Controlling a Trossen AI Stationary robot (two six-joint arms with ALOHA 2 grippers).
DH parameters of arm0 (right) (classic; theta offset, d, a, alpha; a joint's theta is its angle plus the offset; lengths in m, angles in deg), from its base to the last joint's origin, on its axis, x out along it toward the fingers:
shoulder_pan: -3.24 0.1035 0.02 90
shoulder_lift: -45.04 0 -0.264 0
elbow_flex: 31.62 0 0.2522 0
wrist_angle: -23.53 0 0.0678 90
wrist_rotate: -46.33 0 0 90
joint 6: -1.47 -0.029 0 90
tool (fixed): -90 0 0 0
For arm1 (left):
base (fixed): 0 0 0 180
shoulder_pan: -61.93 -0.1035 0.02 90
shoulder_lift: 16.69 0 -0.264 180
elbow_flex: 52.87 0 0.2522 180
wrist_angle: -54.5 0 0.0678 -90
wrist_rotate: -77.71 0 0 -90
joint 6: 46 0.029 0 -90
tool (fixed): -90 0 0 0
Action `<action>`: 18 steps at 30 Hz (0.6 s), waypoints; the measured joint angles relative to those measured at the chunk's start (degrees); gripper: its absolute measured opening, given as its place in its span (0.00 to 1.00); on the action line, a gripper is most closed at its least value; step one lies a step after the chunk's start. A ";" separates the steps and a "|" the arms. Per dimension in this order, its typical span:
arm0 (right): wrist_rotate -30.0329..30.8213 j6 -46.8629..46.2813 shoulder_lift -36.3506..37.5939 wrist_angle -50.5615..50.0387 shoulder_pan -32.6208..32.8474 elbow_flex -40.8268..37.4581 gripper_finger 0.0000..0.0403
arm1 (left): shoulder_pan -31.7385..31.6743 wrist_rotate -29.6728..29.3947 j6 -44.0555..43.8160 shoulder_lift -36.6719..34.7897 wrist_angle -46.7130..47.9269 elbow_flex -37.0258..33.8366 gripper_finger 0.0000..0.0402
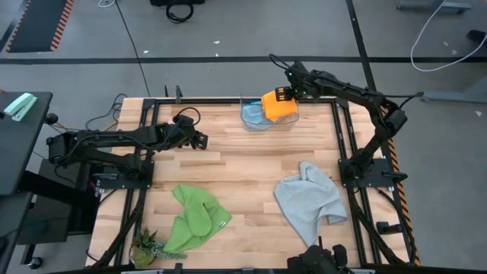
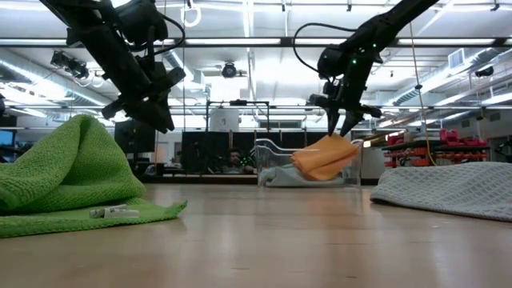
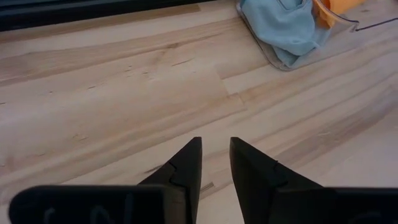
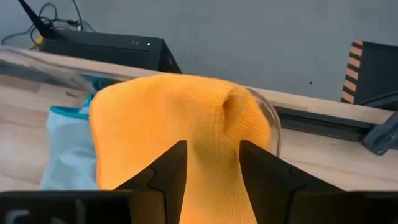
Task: Fold microfiber towels
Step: Put the orange microfiber cloth into the transparent bin
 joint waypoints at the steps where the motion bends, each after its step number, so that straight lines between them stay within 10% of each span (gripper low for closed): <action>1: -0.02 0.69 0.08 -0.06 0.06 0.00 0.38 | 0.00 0.00 -0.01 0.00 -0.02 0.00 0.23; 18: 2.59 11.48 0.33 -2.02 -0.18 9.07 0.24 | -0.13 -1.11 -1.33 0.00 -0.09 0.00 0.22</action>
